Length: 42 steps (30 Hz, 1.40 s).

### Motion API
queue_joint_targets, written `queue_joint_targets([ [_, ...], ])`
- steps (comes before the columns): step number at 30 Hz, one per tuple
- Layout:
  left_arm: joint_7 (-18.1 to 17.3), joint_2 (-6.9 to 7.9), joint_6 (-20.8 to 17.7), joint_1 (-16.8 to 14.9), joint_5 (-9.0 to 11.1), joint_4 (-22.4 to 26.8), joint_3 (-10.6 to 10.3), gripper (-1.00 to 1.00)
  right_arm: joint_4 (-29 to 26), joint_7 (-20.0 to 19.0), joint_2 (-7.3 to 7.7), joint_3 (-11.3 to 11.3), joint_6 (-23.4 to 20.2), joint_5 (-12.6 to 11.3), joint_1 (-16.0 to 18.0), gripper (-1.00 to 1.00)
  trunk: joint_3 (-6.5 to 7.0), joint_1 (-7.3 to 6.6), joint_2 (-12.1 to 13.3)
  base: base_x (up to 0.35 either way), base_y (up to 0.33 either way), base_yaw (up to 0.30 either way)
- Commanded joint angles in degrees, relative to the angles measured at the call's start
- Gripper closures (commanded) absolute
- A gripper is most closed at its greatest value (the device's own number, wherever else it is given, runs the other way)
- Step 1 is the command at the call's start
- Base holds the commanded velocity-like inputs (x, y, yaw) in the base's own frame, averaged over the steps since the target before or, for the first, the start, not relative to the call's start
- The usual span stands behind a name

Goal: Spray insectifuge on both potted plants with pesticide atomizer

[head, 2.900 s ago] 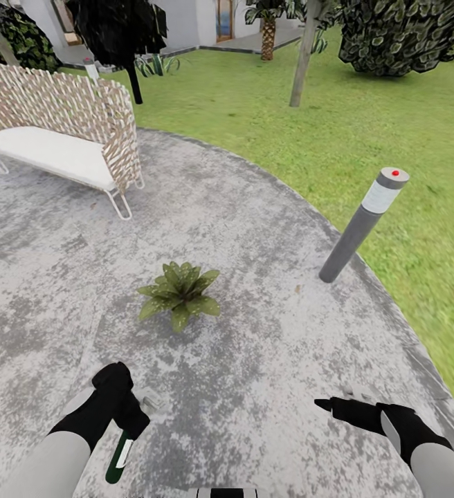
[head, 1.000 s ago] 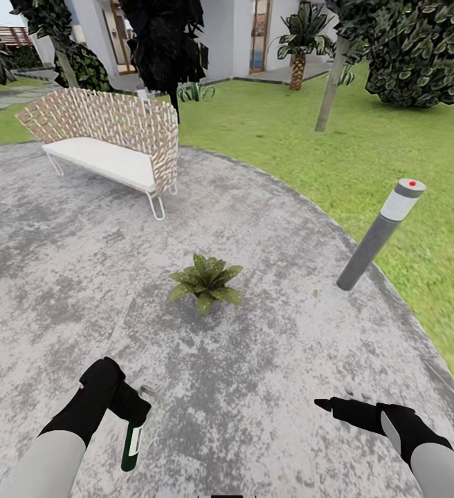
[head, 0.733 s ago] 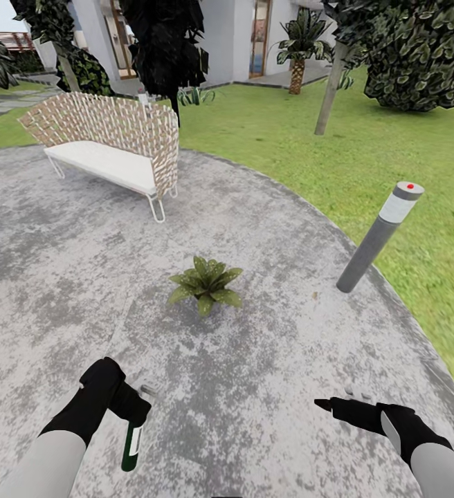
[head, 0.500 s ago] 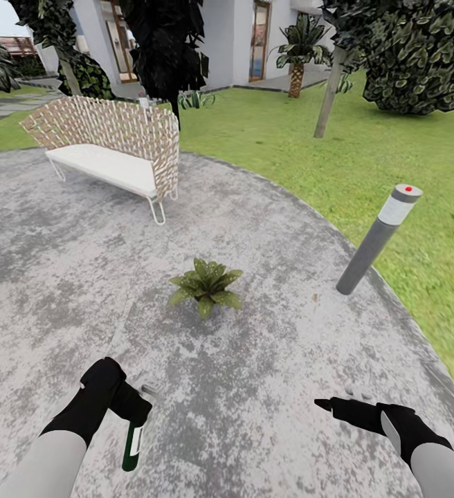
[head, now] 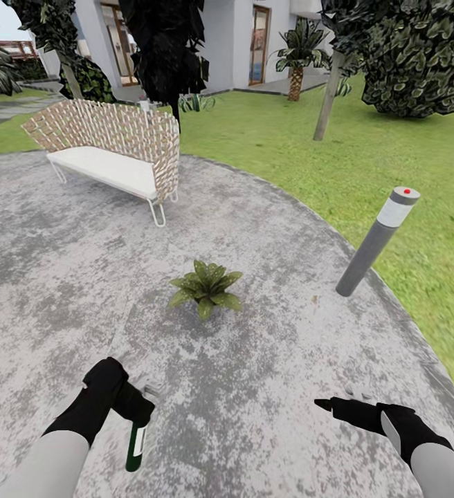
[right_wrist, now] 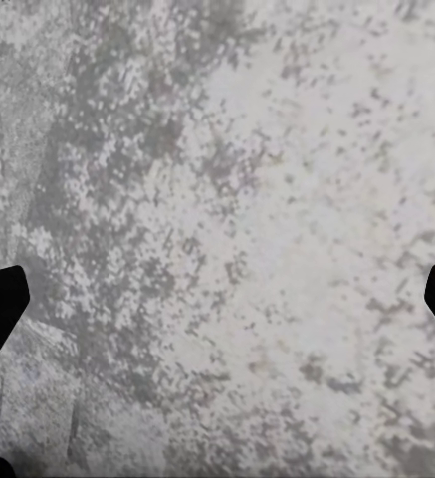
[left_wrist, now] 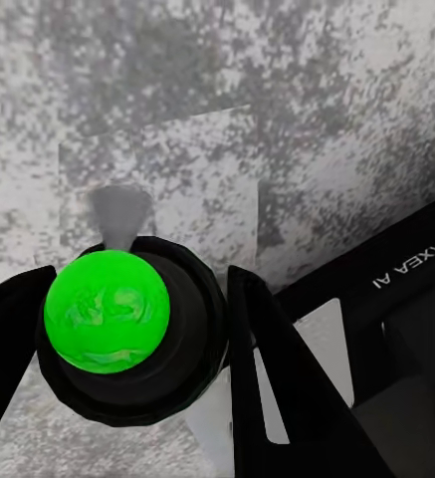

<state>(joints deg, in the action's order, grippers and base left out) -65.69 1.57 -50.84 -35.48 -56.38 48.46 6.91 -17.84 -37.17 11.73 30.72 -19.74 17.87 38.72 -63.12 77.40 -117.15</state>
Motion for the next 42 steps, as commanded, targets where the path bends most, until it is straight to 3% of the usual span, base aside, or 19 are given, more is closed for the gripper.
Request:
queue_joint_targets([
  [1, -0.6, -0.14, -0.3, 0.0, -0.5, 0.1, 0.1, 1.0, -0.1, -0.4, -0.04, 0.5, -0.4, 0.4, 0.0, -1.0, 0.03, -0.01, 0.0, 0.0, 0.0, 0.0],
  [8, -0.4, -0.6, 0.4, -0.1, -0.4, 0.4, 0.0, 1.0, -0.3, -0.4, -0.12, 0.5, -0.4, 0.3, 0.0, -1.0, 0.64, -0.01, 0.0, 0.0, 0.0, 0.0],
  [9, -0.4, -0.67, 2.1, -0.1, -0.4, 1.3, 0.0, 1.0, -0.3, -0.4, -0.12, 0.5, -0.4, 0.3, 0.0, -1.0, 0.73, -0.01, 0.0, 0.0, 0.0, 0.0],
  [10, -0.5, -0.37, 10.0, -0.1, -0.5, 6.4, 0.3, 1.0, -1.0, -0.7, -0.07, 0.5, -0.5, 0.4, 0.0, -1.0, 0.82, -0.01, 0.0, 0.0, 0.0, 0.0],
  [11, -0.6, -0.15, 10.7, -0.1, -0.5, 6.7, 0.3, 1.0, -1.4, -0.8, -0.04, 0.5, -0.5, 0.4, 0.0, -1.0, 0.92, -0.01, 0.0, 0.0, 0.0, 0.0],
  [13, -0.8, 0.48, 12.4, -0.2, -0.5, 7.5, 0.4, 1.0, -4.9, -0.9, 0.02, 0.4, -0.5, 0.6, 0.0, -1.0, 1.1, -0.01, 0.0, 0.0, 0.0, 0.0],
  [16, -1.0, 0.76, 15.9, -0.3, -0.5, 8.7, 0.4, 1.0, -15.4, -1.1, -0.02, 0.2, -1.0, 0.6, 0.0, -1.0, 1.37, -0.01, 0.0, 0.0, 0.0, 0.0],
  [22, -1.1, 0.7, 16.7, -0.5, -0.8, 10.3, 0.2, 1.0, -26.9, -1.1, -0.03, 0.3, -2.7, 0.6, 0.1, -1.0, 1.92, -0.01, 0.0, 0.0, 0.0, -0.043],
  [25, -1.1, 0.69, 16.5, -0.4, -1.0, 10.8, 0.2, 1.0, -33.8, -1.1, -0.04, 0.3, -6.6, 0.6, 0.2, -1.0, 2.19, -0.01, 0.0, 0.0, 0.0, -0.06],
  [29, -1.2, 0.77, 16.4, -0.4, -1.1, 16.0, 0.2, 1.0, -45.1, -1.2, -0.17, 0.1, -15.8, 0.6, 0.2, -1.0, 2.55, -0.01, 0.0, 0.0, 0.0, -0.061],
  [34, -2.2, 1.04, 16.6, -0.5, -1.1, 19.2, 0.3, 1.0, -56.4, -1.2, -0.21, -0.1, -22.0, 0.5, 0.2, -1.0, 3.01, -0.01, 0.0, 0.0, 0.0, -0.059],
  [36, -4.9, 2.26, 17.0, -0.4, -1.1, 19.5, 0.2, 1.0, -58.7, -1.2, -0.21, -1.5, -22.9, 0.5, 0.2, -1.0, 3.17, -0.01, 0.0, 0.0, 0.0, -0.021],
  [39, -9.8, 3.98, 20.7, -0.5, -1.1, 19.6, 0.3, 1.0, -59.5, -1.1, -0.21, -5.8, -23.2, 0.4, 0.2, -1.0, 3.43, -0.01, 0.0, 0.0, 0.0, -0.006],
  [42, -12.7, 4.61, 24.6, -0.5, -1.0, 19.7, 0.3, 1.0, -59.8, -1.1, -0.27, -7.2, -23.2, 0.3, 0.2, -1.0, 3.59, -0.01, 0.0, 0.0, 0.0, -0.001],
])
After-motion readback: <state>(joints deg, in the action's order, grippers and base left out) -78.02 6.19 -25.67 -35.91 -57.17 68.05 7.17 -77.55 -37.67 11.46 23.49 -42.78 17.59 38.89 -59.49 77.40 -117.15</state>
